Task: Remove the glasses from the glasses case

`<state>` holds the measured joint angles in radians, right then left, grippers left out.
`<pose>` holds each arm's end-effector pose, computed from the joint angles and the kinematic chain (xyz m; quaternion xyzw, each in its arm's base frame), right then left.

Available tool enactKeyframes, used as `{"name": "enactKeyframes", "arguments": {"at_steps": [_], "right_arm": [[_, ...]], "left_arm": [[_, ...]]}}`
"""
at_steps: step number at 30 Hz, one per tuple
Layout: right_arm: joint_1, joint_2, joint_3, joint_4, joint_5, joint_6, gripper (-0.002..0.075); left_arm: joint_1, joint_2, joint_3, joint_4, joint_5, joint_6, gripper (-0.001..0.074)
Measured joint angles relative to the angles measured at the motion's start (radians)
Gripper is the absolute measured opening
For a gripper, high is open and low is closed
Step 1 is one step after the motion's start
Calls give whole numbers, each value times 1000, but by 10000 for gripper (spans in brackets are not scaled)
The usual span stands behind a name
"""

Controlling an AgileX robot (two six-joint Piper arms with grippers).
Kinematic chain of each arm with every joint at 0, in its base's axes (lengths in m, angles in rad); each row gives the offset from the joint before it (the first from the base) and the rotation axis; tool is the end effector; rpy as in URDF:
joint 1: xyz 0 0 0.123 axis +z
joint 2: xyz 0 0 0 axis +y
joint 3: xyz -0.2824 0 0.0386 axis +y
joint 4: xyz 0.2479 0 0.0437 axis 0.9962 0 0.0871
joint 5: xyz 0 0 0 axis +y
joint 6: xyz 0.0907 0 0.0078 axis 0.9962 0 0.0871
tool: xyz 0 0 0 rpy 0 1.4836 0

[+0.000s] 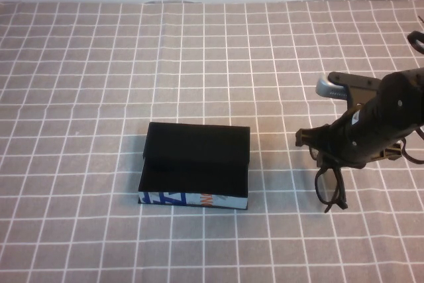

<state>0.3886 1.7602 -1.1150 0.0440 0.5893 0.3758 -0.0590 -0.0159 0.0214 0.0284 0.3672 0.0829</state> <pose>0.3256 0.1357 0.1959 0.0091 0.9775 0.0930 0.1891 0.0524 -0.0022 0.1737 0.0643 0.7979 0.0192 0.5991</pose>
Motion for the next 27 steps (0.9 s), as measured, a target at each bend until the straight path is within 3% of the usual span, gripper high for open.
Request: {"name": "enactKeyframes", "arguments": {"at_steps": [7,13,16,22,27], "right_arm": [[0,12,0,0,13,1,269],[0,-25,0,-44,108,2,311],[0,-84,0,-68,186,0,276],[1,-260,43,-73,315,-55,46],[18,-459,158,-64,336,-88,-8]], "left_arm": [[0,0,0,0,0,0,-4],[0,0,0,0,0,0,-4],[0,0,0,0,0,0,-4],[0,0,0,0,0,0,-4],[0,0,0,0,0,0,-4]]}}
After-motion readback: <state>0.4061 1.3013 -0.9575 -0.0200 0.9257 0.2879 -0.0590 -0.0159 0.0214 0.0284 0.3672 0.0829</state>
